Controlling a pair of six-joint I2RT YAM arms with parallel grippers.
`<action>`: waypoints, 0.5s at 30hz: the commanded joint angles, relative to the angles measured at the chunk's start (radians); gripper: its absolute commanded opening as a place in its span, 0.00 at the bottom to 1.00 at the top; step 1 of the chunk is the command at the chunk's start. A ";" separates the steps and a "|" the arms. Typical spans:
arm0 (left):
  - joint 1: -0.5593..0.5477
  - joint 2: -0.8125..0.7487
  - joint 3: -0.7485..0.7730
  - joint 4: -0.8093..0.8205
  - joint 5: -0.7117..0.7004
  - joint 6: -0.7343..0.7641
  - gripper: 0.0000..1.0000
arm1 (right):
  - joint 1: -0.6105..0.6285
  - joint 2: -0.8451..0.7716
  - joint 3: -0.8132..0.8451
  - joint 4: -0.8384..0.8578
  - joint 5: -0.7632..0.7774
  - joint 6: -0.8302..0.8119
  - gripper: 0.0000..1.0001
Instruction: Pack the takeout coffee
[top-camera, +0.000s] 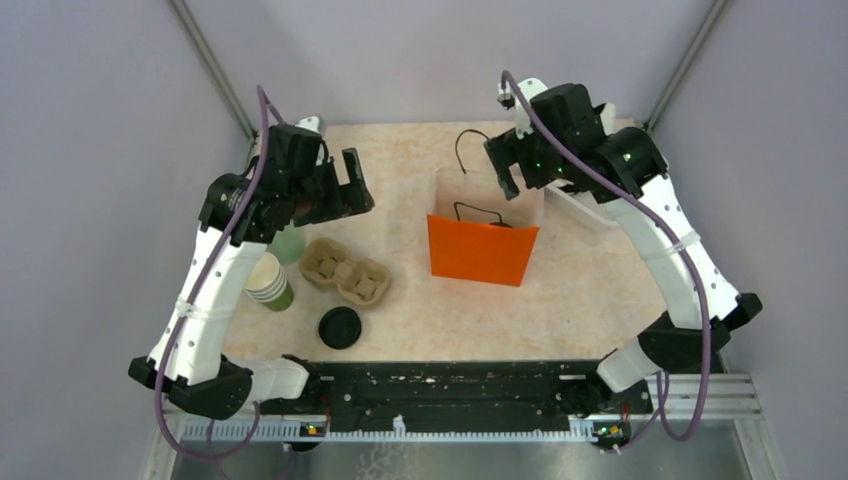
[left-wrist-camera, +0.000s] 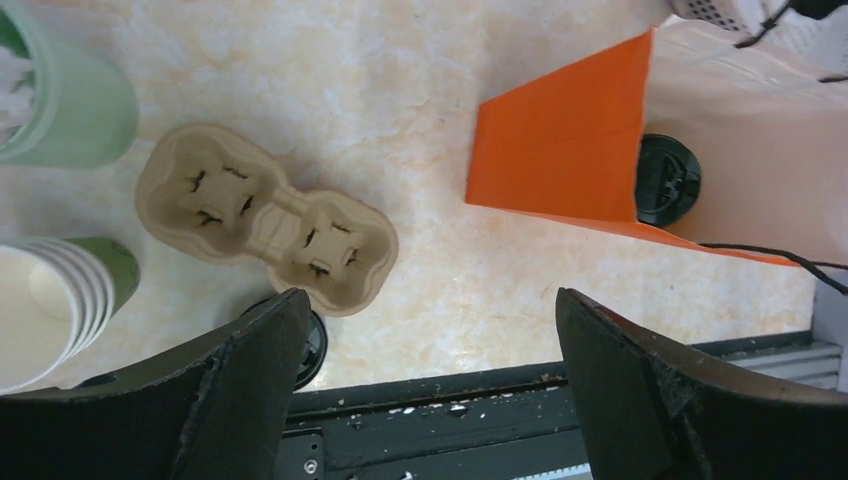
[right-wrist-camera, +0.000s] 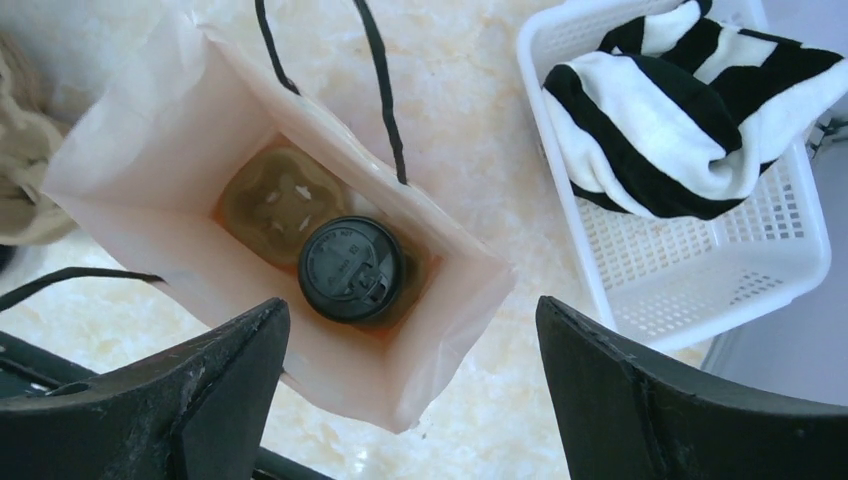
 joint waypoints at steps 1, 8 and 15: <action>0.034 0.016 0.059 -0.059 -0.117 -0.011 0.99 | 0.009 -0.044 0.113 -0.049 0.029 0.120 0.91; 0.216 0.105 0.105 -0.066 -0.222 0.069 0.98 | 0.008 -0.272 0.004 0.124 -0.201 0.224 0.91; 0.464 0.198 0.087 0.071 -0.253 0.142 0.88 | 0.008 -0.453 -0.227 0.261 -0.112 0.213 0.92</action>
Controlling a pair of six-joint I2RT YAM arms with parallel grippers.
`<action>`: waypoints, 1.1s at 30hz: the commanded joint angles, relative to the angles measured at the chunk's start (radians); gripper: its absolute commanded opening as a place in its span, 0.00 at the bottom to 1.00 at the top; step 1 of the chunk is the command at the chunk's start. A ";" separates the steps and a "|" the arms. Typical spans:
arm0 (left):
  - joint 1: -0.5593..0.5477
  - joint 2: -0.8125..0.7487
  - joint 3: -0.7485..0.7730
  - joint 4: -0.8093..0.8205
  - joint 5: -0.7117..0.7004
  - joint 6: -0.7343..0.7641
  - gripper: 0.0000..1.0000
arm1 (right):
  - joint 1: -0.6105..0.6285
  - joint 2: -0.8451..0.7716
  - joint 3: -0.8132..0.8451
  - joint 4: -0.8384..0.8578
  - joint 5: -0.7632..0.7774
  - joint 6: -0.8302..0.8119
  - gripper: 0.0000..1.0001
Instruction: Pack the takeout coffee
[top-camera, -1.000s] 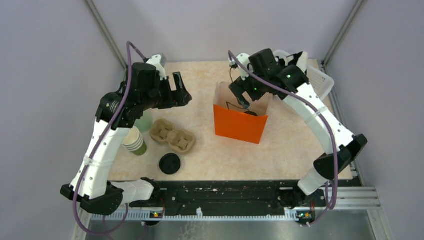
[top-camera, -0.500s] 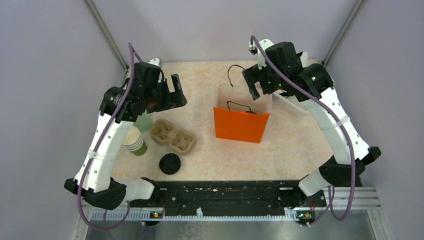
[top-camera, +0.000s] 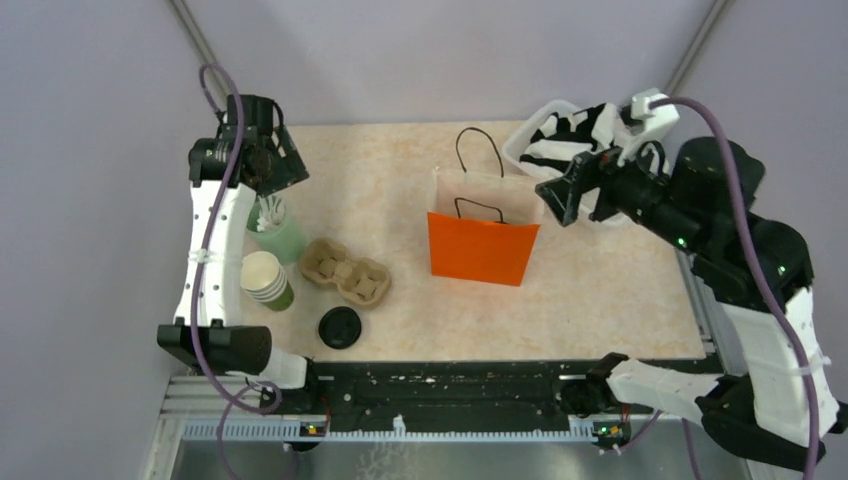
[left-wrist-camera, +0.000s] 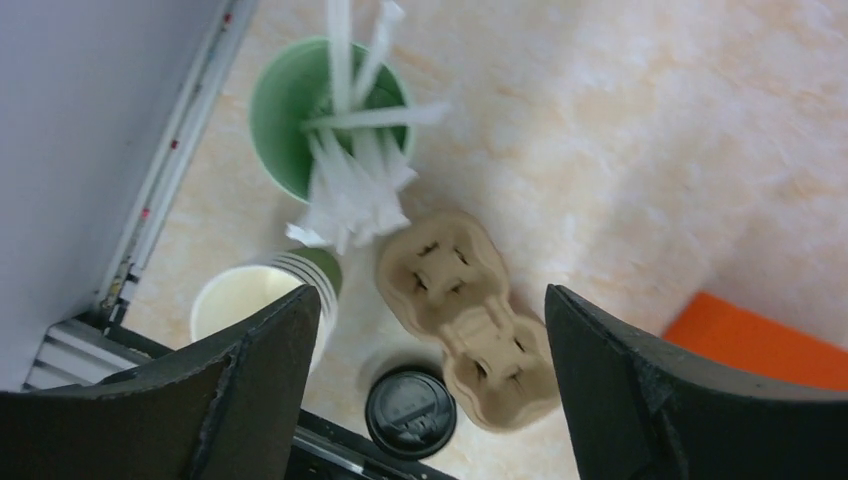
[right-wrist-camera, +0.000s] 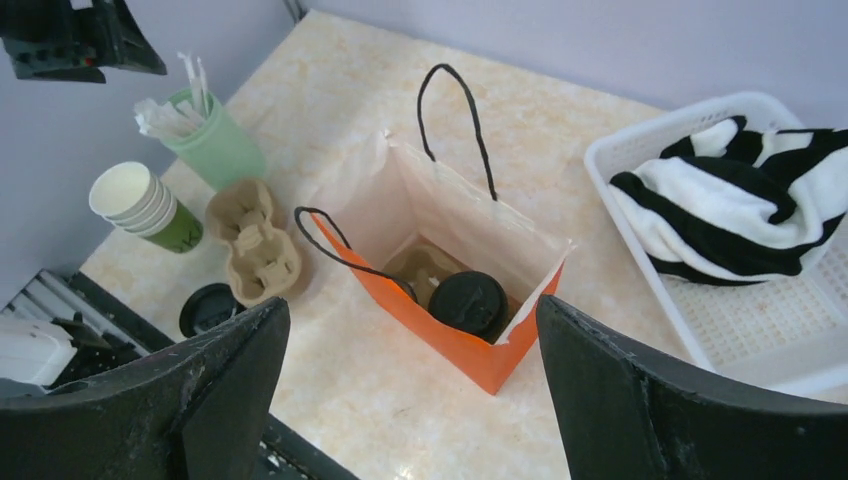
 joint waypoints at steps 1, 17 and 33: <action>0.132 0.035 -0.005 0.142 -0.022 0.087 0.83 | 0.008 -0.044 -0.089 0.099 0.057 -0.004 0.92; 0.195 0.303 0.014 0.258 0.012 0.139 0.53 | 0.007 -0.022 -0.189 0.198 0.104 -0.207 0.95; 0.197 0.448 0.071 0.283 -0.073 0.183 0.29 | 0.007 -0.016 -0.202 0.182 0.127 -0.262 0.96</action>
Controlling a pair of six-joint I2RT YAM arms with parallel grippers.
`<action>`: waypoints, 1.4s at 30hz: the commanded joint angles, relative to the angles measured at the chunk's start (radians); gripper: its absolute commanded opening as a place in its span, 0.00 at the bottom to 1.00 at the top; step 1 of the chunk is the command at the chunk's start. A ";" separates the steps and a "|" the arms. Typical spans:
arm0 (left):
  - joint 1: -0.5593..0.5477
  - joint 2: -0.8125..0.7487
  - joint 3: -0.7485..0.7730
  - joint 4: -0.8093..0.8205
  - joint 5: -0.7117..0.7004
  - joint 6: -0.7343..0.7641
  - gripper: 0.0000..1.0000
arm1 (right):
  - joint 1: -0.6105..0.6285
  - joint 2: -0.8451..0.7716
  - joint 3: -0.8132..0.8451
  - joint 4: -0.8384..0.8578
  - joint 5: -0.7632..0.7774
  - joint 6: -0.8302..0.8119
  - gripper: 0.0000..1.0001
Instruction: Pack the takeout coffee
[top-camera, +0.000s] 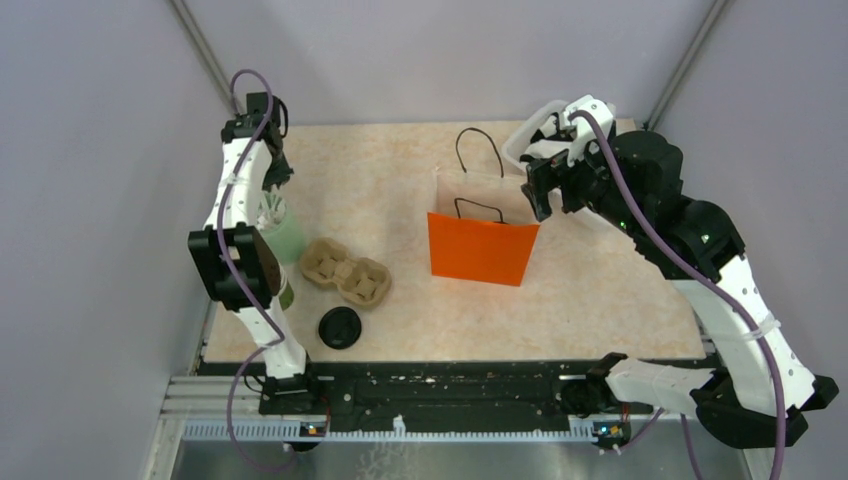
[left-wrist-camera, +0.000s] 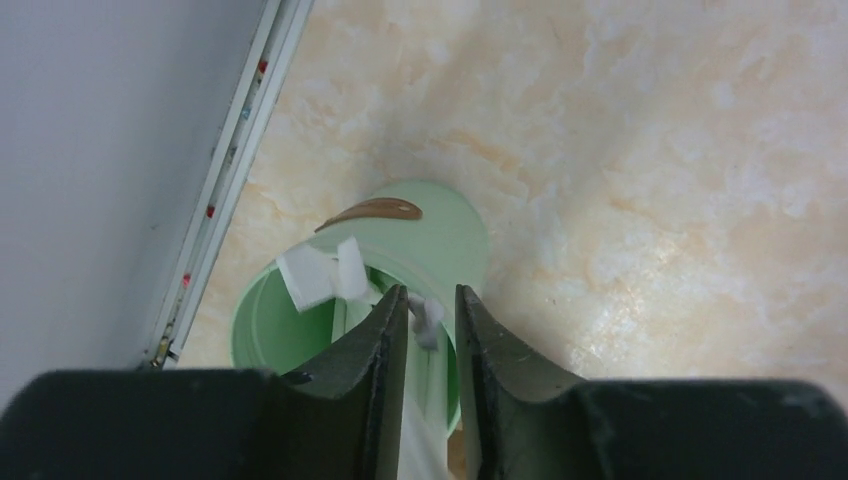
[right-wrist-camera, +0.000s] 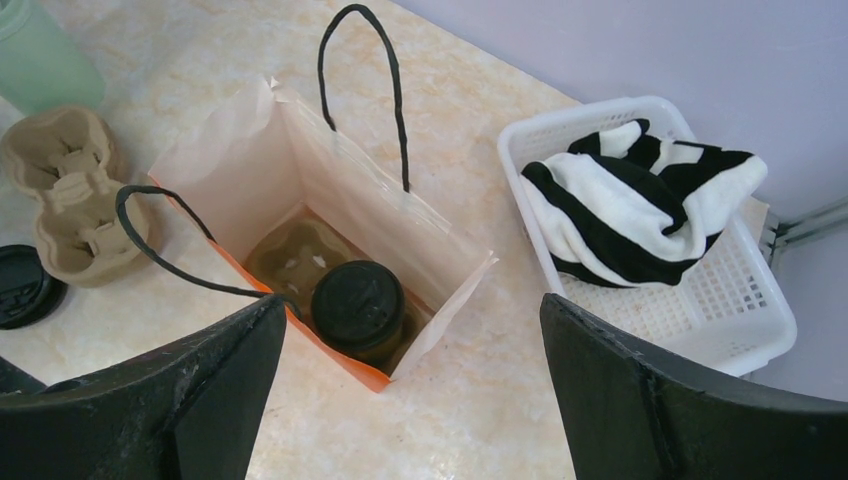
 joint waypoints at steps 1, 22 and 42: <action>0.006 0.022 0.072 0.027 -0.040 0.023 0.24 | 0.006 -0.008 0.011 0.031 0.014 -0.015 0.96; 0.003 -0.292 0.237 -0.209 0.027 -0.057 0.08 | 0.006 -0.121 0.035 0.010 0.011 0.205 0.96; 0.003 -0.554 0.309 -0.064 0.254 -0.064 0.05 | 0.007 -0.269 0.022 0.047 0.008 0.435 0.96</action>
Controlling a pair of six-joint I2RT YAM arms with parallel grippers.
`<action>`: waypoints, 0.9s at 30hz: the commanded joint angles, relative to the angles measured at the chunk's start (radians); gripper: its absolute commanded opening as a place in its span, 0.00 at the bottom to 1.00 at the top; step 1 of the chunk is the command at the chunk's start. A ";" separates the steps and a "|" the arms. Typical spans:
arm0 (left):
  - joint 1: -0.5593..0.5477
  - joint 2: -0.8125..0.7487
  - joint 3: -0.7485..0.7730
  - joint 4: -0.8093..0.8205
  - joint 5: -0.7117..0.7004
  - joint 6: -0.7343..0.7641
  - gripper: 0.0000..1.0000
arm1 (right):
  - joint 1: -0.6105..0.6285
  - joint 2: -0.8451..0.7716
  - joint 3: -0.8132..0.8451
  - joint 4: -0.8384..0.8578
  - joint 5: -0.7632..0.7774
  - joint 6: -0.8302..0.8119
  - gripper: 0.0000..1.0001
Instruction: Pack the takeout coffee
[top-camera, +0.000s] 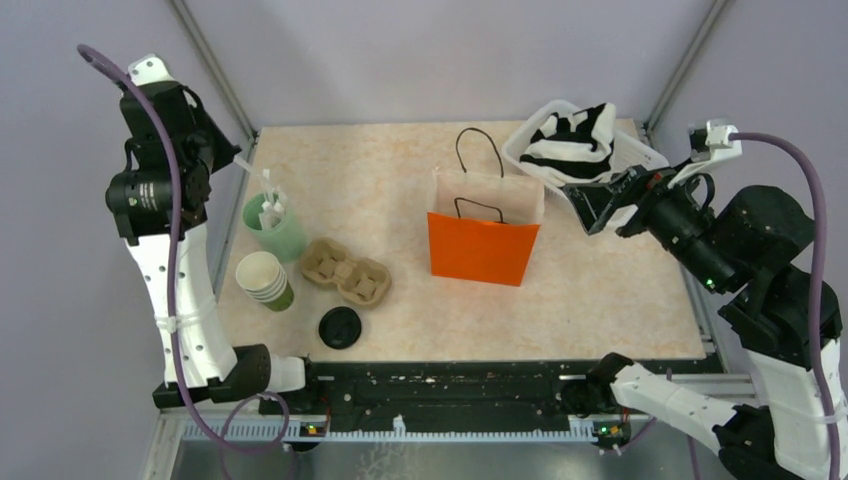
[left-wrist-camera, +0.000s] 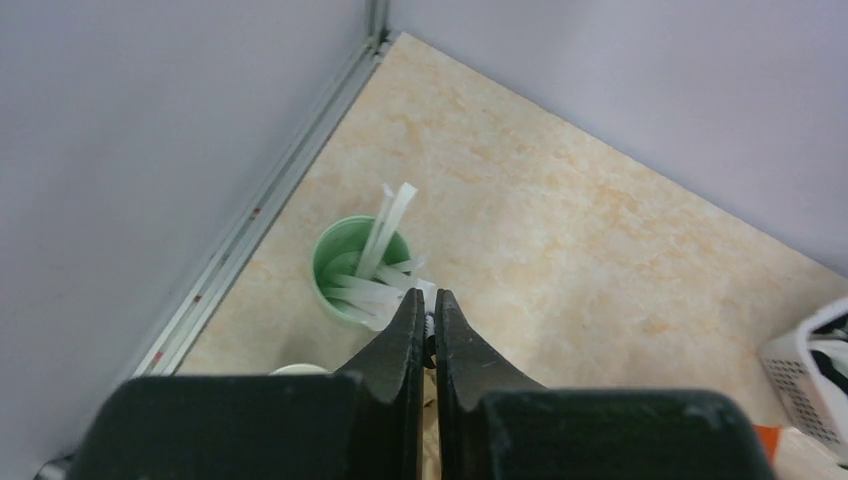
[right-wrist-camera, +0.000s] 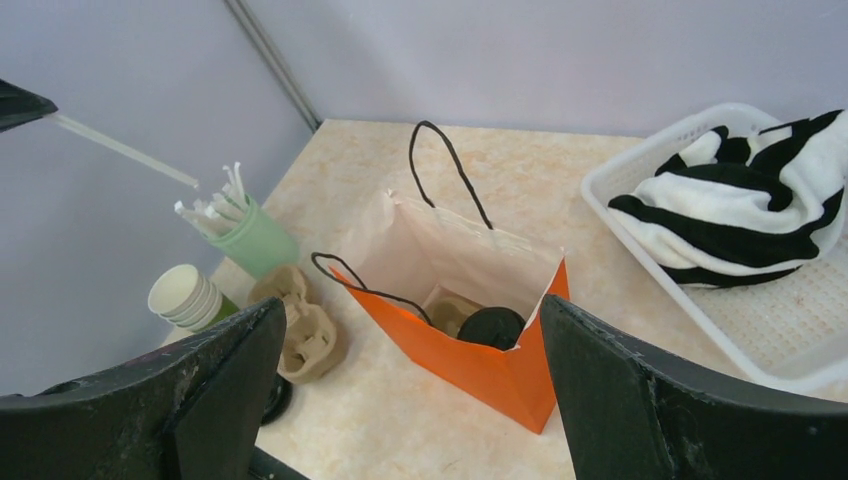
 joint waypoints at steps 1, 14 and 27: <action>0.002 -0.056 -0.009 0.154 0.309 -0.038 0.05 | 0.007 -0.022 0.022 0.009 0.009 0.037 0.96; -0.057 -0.245 -0.418 0.741 1.092 -0.297 0.07 | 0.007 -0.077 0.044 -0.044 0.051 -0.004 0.96; -0.567 -0.030 -0.196 0.482 0.530 -0.005 0.00 | 0.007 -0.154 0.012 -0.061 0.087 0.073 0.96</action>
